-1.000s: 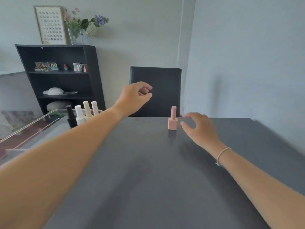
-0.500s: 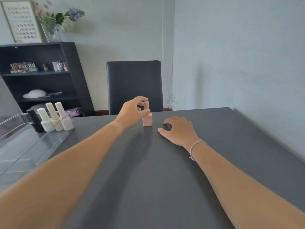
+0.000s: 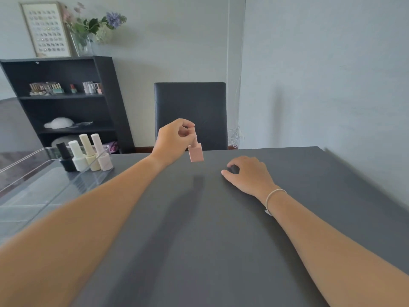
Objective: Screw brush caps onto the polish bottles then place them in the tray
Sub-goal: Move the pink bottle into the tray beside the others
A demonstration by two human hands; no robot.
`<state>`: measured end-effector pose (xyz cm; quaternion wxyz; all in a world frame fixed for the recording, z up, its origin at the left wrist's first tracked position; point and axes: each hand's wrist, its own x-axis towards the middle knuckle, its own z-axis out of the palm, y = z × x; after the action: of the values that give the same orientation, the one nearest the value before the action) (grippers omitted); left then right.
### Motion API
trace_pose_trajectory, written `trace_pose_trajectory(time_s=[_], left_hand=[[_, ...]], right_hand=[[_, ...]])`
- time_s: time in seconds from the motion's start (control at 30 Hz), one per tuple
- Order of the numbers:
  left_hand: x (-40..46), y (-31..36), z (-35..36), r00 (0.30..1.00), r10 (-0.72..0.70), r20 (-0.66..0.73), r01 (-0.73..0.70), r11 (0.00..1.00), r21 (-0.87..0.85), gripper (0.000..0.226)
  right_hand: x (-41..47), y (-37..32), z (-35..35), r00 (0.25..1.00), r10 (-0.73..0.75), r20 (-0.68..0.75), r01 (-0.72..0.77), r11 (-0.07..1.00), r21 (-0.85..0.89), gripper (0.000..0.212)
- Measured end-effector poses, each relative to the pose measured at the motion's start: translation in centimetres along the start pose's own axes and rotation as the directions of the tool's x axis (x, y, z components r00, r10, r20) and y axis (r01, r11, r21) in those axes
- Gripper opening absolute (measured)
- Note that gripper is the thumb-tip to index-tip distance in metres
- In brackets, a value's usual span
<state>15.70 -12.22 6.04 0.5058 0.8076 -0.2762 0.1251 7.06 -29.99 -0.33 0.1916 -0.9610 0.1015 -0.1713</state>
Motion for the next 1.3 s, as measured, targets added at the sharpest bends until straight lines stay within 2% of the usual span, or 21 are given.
trace_pose_trajectory(time_s=[0.17, 0.3, 0.43, 0.53, 0.67, 0.8, 1.03, 1.3], left_hand=[[0.1, 0.3, -6.4, 0.991, 0.031, -0.128, -0.031, 1.000, 0.003, 0.018], [-0.5, -0.4, -12.9, 0.977, 0.054, -0.205, -0.035, 0.995, 0.094, 0.020], [-1.8, -1.8, -19.3, 0.954, 0.066, -0.292, -0.014, 0.984, 0.177, 0.020], [-3.0, -3.2, -23.5, 0.950, 0.053, -0.307, 0.025, 0.970, 0.243, 0.019], [-4.2, -5.4, -27.2, 0.949, -0.009, -0.316, 0.102, 0.954, 0.281, 0.020], [-4.6, -7.6, -29.0, 0.949, -0.042, -0.312, 0.149, 0.933, 0.327, 0.018], [-4.1, -11.7, -29.2, 0.939, -0.137, -0.316, 0.257, 0.890, 0.377, 0.021], [-3.1, -15.0, -28.2, 0.914, -0.224, -0.337, 0.338, 0.880, 0.334, 0.023]], right_hand=[[-0.8, -4.9, 1.1, 0.990, -0.125, -0.065, 0.136, 0.966, 0.221, 0.030], [-1.4, -11.1, 3.3, 0.951, -0.287, -0.115, 0.308, 0.860, 0.407, 0.027], [-1.8, -17.3, 5.6, 0.884, -0.440, -0.154, 0.458, 0.754, 0.471, 0.030], [-2.0, -21.0, 7.0, 0.828, -0.539, -0.156, 0.540, 0.687, 0.487, 0.034], [-2.1, -24.1, 8.4, 0.784, -0.607, -0.131, 0.578, 0.636, 0.512, 0.040], [-1.8, -24.9, 9.4, 0.758, -0.646, -0.087, 0.590, 0.622, 0.516, 0.033], [-1.6, -25.0, 10.2, 0.759, -0.645, -0.084, 0.590, 0.629, 0.507, 0.028], [-1.6, -25.0, 10.5, 0.764, -0.643, -0.049, 0.572, 0.640, 0.513, 0.039]])
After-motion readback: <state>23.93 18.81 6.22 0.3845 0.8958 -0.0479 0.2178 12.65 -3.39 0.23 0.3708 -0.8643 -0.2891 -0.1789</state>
